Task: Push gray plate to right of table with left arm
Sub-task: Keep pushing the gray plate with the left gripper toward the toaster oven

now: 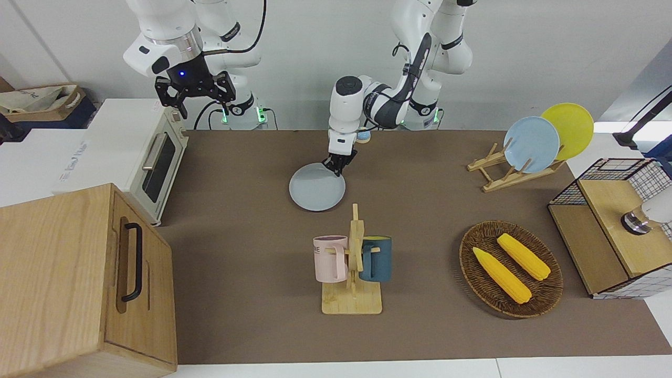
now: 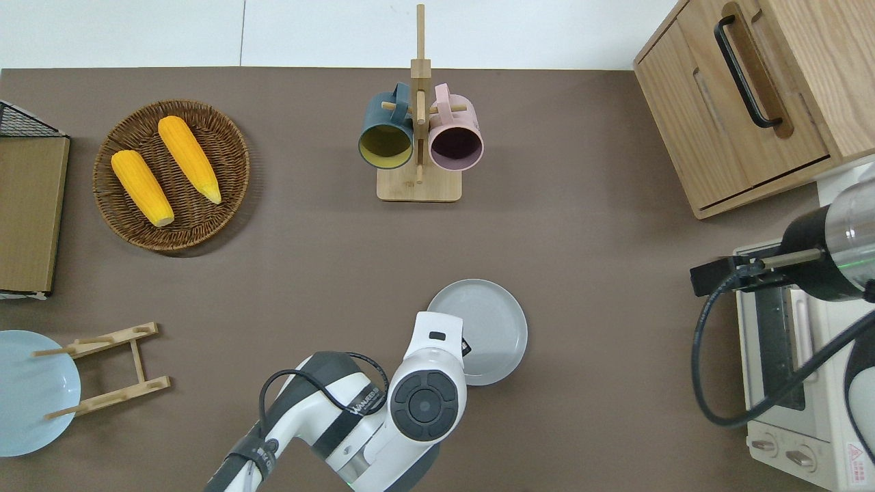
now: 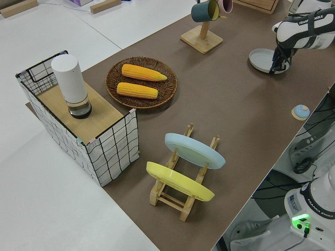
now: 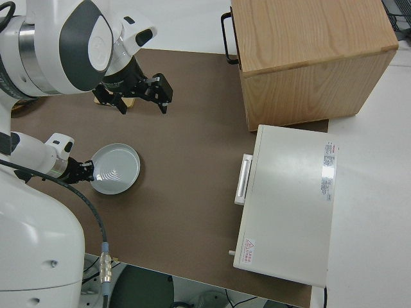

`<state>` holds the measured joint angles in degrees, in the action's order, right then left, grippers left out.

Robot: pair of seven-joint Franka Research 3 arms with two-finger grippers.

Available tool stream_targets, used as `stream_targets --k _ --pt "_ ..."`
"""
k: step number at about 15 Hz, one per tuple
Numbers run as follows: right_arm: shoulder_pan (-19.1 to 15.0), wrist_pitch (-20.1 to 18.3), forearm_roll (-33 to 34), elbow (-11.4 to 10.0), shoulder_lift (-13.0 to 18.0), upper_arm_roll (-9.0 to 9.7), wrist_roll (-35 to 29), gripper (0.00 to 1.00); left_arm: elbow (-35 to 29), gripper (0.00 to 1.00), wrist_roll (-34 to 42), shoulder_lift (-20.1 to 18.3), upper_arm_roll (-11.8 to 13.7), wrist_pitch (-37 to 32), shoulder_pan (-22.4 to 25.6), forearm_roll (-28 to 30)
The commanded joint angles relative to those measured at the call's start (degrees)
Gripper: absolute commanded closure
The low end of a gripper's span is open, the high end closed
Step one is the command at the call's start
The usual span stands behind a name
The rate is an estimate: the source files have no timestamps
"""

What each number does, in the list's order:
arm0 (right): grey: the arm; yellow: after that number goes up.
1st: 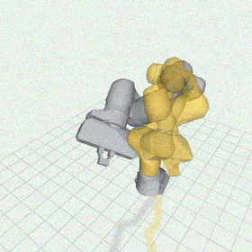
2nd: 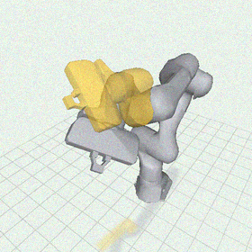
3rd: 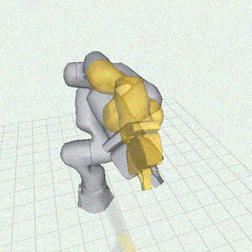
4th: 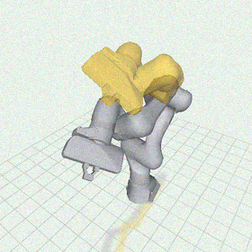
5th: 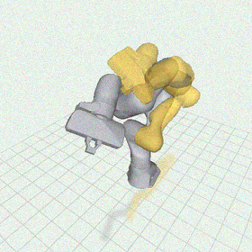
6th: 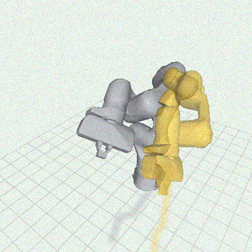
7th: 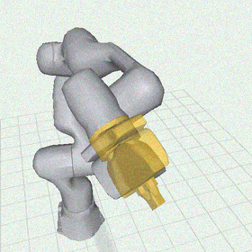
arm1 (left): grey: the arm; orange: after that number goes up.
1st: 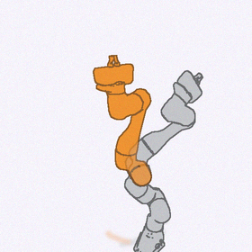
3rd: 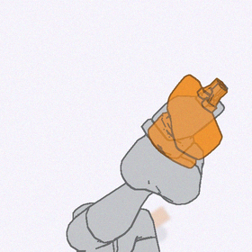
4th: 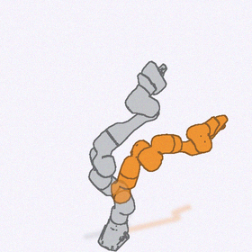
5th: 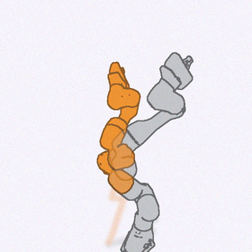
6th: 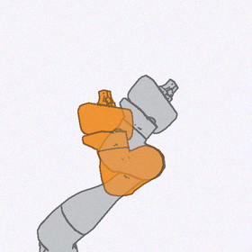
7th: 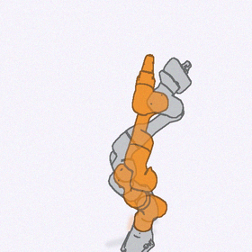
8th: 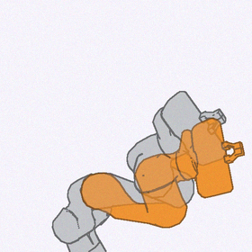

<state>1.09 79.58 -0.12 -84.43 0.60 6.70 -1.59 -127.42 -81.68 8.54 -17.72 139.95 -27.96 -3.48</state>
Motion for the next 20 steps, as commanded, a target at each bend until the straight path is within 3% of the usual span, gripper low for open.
stream_targets --k 1,7,14,17,20 --pt "-1.2 -0.7 -0.6 0.2 0.4 0.77 -0.1 0.017 7.8 1.0 -7.6 6.0 0.4 -3.9 -3.1 -3.6" --pt "-1.2 -0.7 -0.6 0.2 0.4 0.86 -0.1 0.017 15.6 1.0 -17.3 11.8 0.5 -5.7 -8.2 -5.8" --pt "-1.2 -0.8 -0.6 0.2 0.4 0.77 0.0 0.017 20.6 1.0 -22.4 16.2 0.6 -5.6 -10.9 -5.8" --pt "-1.2 -0.7 -0.6 0.2 0.4 0.86 0.0 0.017 22.2 1.0 -24.7 17.4 0.7 -5.7 -11.5 -8.4" --pt "-1.2 -0.7 -0.6 0.2 0.4 0.86 -0.1 0.017 22.2 0.74 -24.5 17.3 0.9 -5.7 -11.4 -8.4"
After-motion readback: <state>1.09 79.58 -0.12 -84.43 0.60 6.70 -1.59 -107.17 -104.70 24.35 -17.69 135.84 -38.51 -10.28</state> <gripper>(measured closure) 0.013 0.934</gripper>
